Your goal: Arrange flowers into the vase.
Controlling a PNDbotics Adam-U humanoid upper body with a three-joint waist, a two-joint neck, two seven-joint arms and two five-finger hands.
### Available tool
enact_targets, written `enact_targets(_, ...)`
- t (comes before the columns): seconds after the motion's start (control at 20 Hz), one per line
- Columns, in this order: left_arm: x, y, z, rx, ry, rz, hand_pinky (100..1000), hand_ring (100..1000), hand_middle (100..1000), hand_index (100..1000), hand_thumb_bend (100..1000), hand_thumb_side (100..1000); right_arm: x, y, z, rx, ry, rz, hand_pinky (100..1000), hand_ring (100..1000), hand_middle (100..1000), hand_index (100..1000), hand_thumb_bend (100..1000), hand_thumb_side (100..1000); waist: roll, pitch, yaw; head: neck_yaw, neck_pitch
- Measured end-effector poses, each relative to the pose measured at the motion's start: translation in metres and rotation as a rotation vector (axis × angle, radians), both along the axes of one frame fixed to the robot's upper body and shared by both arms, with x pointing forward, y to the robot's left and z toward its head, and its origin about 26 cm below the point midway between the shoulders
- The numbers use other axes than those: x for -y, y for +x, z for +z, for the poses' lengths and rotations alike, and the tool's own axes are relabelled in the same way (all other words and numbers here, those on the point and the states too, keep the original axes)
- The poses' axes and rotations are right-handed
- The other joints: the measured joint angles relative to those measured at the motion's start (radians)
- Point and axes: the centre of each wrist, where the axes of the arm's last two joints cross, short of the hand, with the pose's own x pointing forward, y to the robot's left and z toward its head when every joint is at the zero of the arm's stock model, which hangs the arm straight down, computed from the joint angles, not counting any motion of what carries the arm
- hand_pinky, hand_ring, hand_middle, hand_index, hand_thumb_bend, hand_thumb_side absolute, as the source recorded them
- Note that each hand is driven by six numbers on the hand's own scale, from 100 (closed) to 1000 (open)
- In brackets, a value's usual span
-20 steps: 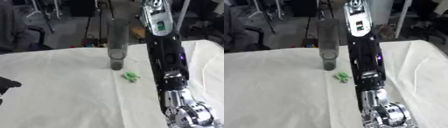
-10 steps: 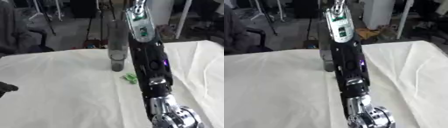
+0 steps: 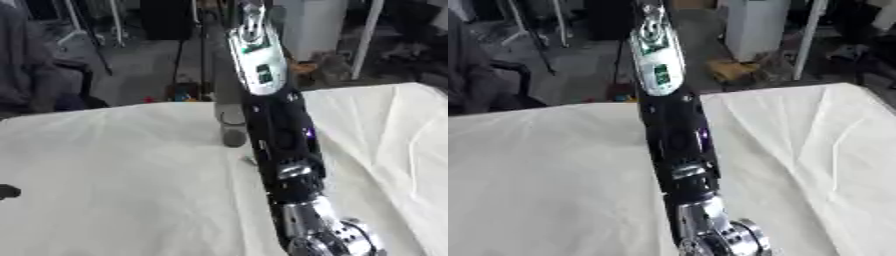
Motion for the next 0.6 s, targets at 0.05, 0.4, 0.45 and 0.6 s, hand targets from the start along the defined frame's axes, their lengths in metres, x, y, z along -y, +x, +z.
enact_targets(0.05,0.000,0.000,0.000,0.000,0.001,-0.002,618,536,447,693,741,721,0.002,0.000,0.002,0.005,-0.007,-0.028,100,100,100,117,100,1000,0.000,0.001,0.004,-0.003,-0.004)
enact_targets(0.4,0.005,0.002,0.003,0.008,-0.009,-0.022,619,536,448,693,741,720,0.022,0.001,0.009,-0.011,0.015,-0.147,100,100,100,120,100,1000,0.011,0.014,0.040,-0.040,-0.029)
enact_targets(0.45,0.007,0.003,0.004,0.011,-0.013,-0.030,619,536,448,693,740,720,0.025,0.000,0.011,-0.010,0.019,-0.158,100,100,100,121,100,1000,0.013,0.018,0.050,-0.048,-0.034)
enact_targets(0.6,0.012,0.005,0.007,0.027,-0.023,-0.052,619,536,448,693,741,719,0.035,-0.003,0.017,0.001,0.020,-0.188,100,100,100,122,100,1000,0.017,0.030,0.081,-0.077,-0.052)
